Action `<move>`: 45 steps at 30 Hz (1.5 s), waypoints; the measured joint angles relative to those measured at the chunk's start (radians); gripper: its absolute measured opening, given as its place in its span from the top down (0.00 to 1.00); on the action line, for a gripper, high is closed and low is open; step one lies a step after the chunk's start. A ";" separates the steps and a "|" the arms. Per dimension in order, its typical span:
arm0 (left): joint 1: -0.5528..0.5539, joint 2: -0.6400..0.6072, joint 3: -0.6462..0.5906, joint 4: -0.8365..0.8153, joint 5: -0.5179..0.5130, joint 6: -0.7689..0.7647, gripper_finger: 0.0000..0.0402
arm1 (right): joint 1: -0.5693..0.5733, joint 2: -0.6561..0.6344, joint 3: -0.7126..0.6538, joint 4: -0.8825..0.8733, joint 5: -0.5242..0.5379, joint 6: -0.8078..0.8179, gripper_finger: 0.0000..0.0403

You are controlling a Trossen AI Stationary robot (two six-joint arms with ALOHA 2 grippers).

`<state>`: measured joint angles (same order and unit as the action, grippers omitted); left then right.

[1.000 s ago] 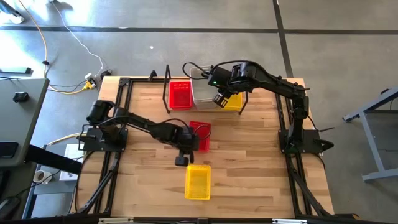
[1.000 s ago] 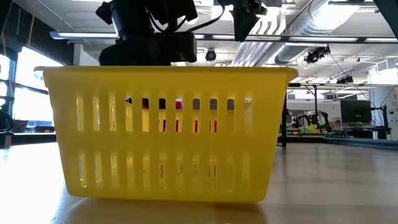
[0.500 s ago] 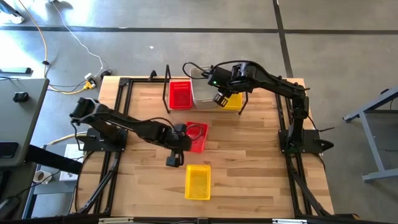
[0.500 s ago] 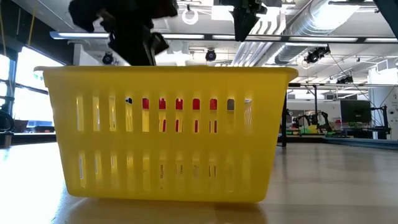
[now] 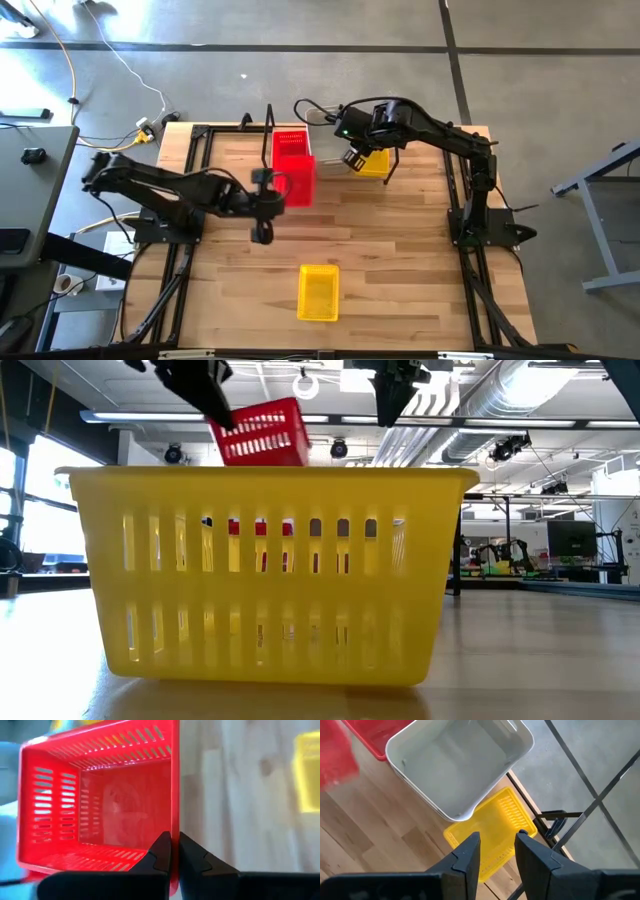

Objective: Stack baskets on shelf by color
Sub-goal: Stack the red bin on the top of the other red bins on the shelf

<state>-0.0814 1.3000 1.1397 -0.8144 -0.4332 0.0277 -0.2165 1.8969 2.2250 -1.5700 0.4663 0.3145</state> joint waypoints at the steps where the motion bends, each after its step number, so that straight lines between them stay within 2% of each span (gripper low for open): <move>1: 0.010 -0.015 0.000 -0.007 -0.016 0.017 1.00 | 0.000 0.000 0.000 0.000 0.000 0.002 0.73; 9: 0.159 -0.089 -0.001 -0.047 -0.022 0.144 1.00 | 0.000 0.000 0.000 0.001 -0.003 0.044 0.73; 15: 0.301 -0.078 0.000 -0.045 0.056 0.199 1.00 | 0.000 0.000 0.000 0.002 -0.003 0.052 0.73; 23: 0.424 -0.044 0.000 -0.051 0.121 0.264 1.00 | 0.000 0.000 0.000 0.003 -0.003 0.051 0.73; 32: 0.472 0.007 0.000 -0.009 0.181 0.309 1.00 | 0.000 0.000 0.000 0.003 -0.003 0.046 0.73; 45: 0.513 0.125 0.000 0.011 0.169 0.318 1.00 | 0.000 0.000 0.000 0.003 -0.004 0.044 0.73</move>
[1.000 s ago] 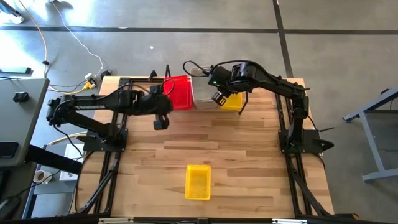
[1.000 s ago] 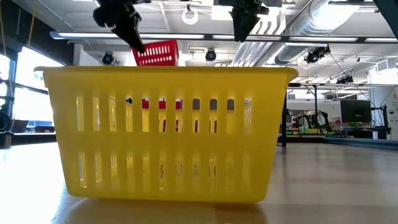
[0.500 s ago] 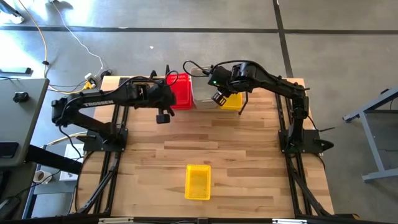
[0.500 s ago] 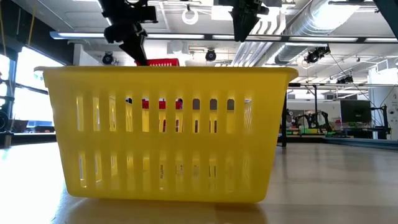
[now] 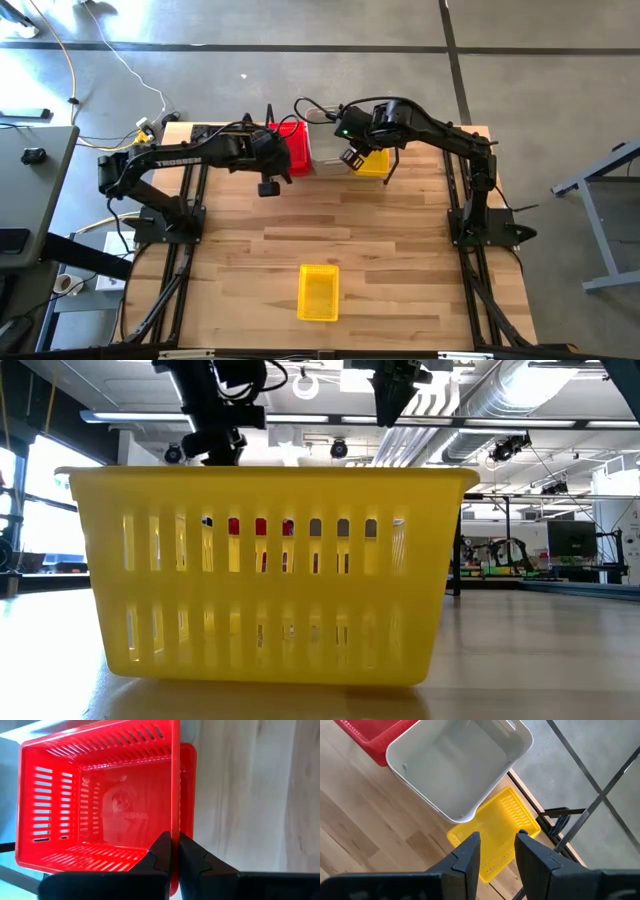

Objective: Stack baskets on shelf by color
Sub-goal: Stack the red bin on the top of the other red bins on the shelf

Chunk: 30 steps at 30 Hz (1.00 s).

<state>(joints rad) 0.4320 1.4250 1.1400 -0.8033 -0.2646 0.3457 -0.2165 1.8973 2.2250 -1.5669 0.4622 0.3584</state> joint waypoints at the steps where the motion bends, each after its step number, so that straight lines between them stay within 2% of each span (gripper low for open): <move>1: 0.003 0.006 0.000 0.001 0.000 0.007 1.00 | 0.000 0.000 0.000 0.000 0.000 0.000 0.73; 11: 0.050 0.064 0.000 0.002 0.029 0.067 1.00 | 0.000 0.000 0.000 0.000 -0.002 -0.004 0.73; 23: 0.094 0.069 0.000 0.030 0.029 0.129 0.97 | 0.000 0.000 0.000 0.000 -0.010 -0.004 0.73; 30: 0.093 0.069 0.000 0.044 0.041 0.146 0.92 | 0.000 0.000 0.000 0.000 -0.010 0.002 0.73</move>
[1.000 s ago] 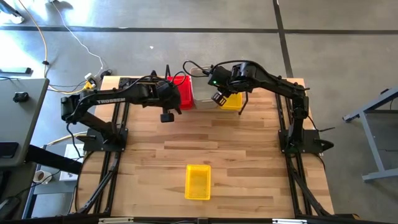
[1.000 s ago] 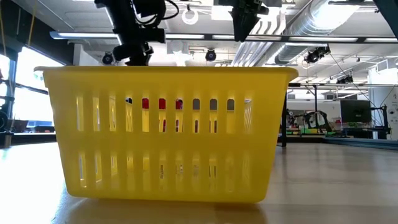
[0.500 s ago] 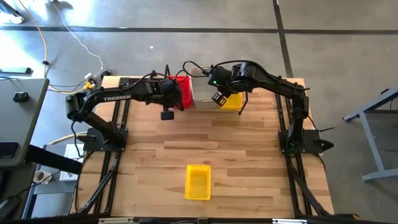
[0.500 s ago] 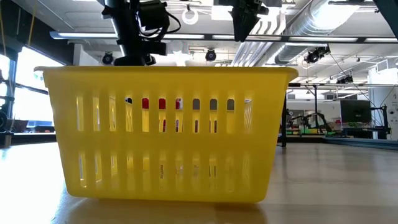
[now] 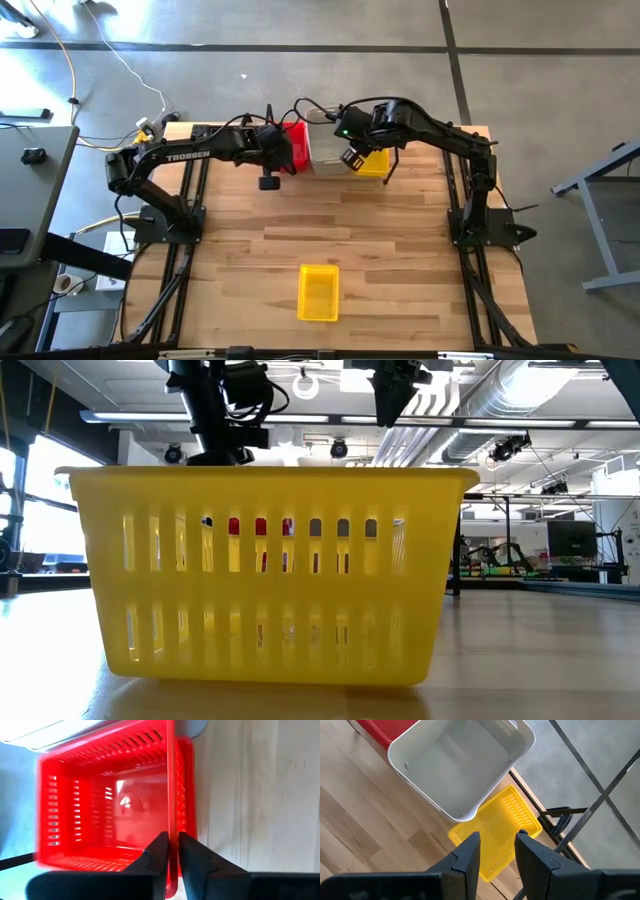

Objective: Stack baskets on shelf by color
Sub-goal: Stack the red bin on the top of the other red bins on the shelf, then stack the yellow bin on the top of the other yellow bins on the shelf

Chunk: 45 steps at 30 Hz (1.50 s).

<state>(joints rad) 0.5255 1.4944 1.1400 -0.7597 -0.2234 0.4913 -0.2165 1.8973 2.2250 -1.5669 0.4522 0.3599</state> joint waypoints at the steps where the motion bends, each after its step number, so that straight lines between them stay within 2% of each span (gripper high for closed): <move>1: 0.000 0.000 0.000 0.000 0.001 0.000 0.91 | 0.000 0.000 0.000 0.000 -0.001 0.001 0.73; 10: -0.003 -0.008 0.001 -0.010 -0.002 -0.007 0.73 | 0.004 0.000 0.000 0.000 -0.047 0.051 0.73; 18: -0.011 -0.009 0.108 -0.189 -0.003 -0.045 0.60 | 0.067 0.000 0.000 0.033 -0.198 0.053 0.73; 22: -0.024 -0.010 0.167 -0.285 0.033 -0.110 0.60 | 0.114 0.000 0.000 0.064 -0.323 0.080 0.73; 25: -0.037 -0.021 0.185 -0.330 0.085 -0.146 0.61 | 0.161 0.000 0.000 0.100 -0.371 0.106 0.73; 33: -0.103 -0.128 0.182 -0.353 0.185 -0.245 0.64 | 0.303 0.013 -0.005 0.199 -0.401 0.141 0.73; 45: -0.210 -0.254 0.182 -0.415 0.186 -0.360 0.66 | 0.493 0.032 -0.130 0.365 -0.409 0.183 0.73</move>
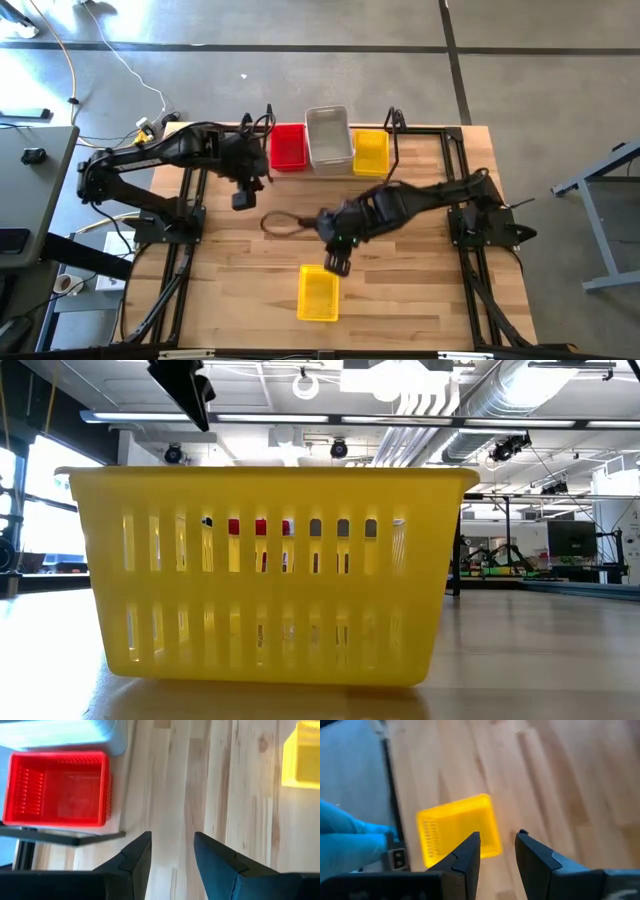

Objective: Stack baskets on shelf by color
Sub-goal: Stack the yellow bin on the top of the other yellow bins on the shelf

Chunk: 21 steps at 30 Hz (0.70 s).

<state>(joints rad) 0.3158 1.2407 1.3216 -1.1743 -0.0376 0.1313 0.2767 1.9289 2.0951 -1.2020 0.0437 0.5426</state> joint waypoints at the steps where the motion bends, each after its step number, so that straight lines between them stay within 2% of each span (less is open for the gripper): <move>1: -0.004 -0.005 0.000 -0.011 0.000 0.000 0.66 | 0.013 0.000 -0.012 0.025 0.000 0.000 0.73; 15: -0.017 -0.019 0.000 -0.034 -0.003 -0.009 0.66 | 0.146 0.008 -0.214 0.315 -0.011 0.063 0.73; 21: -0.017 -0.019 0.000 -0.034 -0.003 -0.048 0.66 | 0.179 0.010 -0.344 0.479 -0.048 0.089 0.65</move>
<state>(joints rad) 0.2985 1.2217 1.3216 -1.2087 -0.0410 0.0829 0.4553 1.9388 1.7512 -0.7228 -0.0047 0.6312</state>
